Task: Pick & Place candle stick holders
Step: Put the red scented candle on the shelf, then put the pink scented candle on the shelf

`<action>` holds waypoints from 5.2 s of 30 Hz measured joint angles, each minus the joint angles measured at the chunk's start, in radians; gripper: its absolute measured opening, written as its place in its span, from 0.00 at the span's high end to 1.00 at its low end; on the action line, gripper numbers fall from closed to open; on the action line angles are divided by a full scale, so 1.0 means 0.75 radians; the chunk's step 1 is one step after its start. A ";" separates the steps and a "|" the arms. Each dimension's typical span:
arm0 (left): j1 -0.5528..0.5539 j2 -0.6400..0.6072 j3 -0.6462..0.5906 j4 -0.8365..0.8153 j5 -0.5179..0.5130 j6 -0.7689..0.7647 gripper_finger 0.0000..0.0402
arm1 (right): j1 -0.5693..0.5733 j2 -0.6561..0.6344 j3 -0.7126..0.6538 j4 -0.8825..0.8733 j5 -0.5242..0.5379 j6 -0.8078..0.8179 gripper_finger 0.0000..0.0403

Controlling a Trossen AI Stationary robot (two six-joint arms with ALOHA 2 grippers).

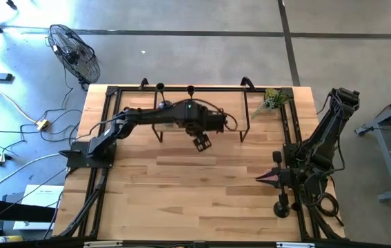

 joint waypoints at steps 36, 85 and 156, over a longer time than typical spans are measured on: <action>0.176 0.002 -0.005 0.063 0.065 0.102 0.16 | -0.001 0.000 0.000 -0.027 0.000 -0.055 0.97; 0.174 -0.043 -0.001 0.219 0.117 0.182 0.15 | -0.089 0.001 -0.028 -0.056 -0.065 -0.057 0.97; -0.343 -0.246 -0.067 0.895 0.380 0.417 0.15 | -0.119 -0.115 0.304 -0.499 -0.840 0.371 0.77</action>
